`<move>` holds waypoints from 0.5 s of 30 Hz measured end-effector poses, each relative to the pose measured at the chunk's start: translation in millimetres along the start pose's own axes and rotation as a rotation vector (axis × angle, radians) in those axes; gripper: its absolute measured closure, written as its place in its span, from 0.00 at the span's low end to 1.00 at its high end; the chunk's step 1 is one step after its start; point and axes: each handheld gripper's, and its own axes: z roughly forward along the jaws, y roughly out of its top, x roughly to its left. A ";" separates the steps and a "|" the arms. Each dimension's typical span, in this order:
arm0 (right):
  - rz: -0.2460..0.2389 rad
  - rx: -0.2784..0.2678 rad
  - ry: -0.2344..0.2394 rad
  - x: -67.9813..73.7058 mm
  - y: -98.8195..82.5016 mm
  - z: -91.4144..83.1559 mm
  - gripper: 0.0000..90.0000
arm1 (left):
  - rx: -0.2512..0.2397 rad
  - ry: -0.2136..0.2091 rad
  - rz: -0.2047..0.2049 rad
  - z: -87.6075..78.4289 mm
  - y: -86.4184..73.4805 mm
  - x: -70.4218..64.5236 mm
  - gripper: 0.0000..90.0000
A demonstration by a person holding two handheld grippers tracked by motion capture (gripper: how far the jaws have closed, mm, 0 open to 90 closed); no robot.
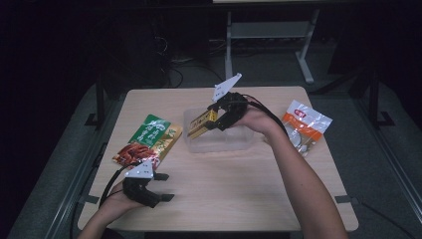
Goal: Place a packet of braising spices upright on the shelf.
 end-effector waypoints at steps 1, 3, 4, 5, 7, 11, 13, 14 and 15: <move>0.007 0.002 0.004 -1.5 1.0 2.1 0.35 | -0.001 -0.001 -0.001 -0.1 0.0 0.0 0.28; 0.009 -0.009 0.001 -5.6 1.6 6.4 0.35 | 0.000 -0.002 0.000 0.2 0.0 -0.1 0.28; 0.004 -0.009 0.003 -7.7 1.3 8.0 0.35 | 0.000 -0.002 0.001 0.4 0.0 -0.1 0.28; 0.017 -0.004 0.004 -8.9 1.4 10.3 0.35 | 0.004 -0.001 0.003 0.5 0.2 -0.2 0.28; 0.010 0.007 -0.006 -11.0 1.4 14.9 0.35 | 0.005 -0.002 0.008 0.6 0.5 -0.1 0.28; 0.000 0.022 -0.005 -14.8 3.0 23.9 0.35 | 0.009 -0.004 0.004 0.8 0.4 0.1 0.28; -0.013 0.035 -0.009 -16.5 4.2 27.4 0.35 | 0.008 -0.006 0.004 0.8 0.4 0.1 0.28; -0.013 0.042 -0.010 -16.8 5.1 29.2 0.35 | 0.009 -0.007 0.005 0.8 0.5 0.1 0.28; -0.021 0.044 -0.007 -17.9 6.2 30.8 0.35 | 0.008 -0.008 0.003 1.0 0.4 -0.1 0.28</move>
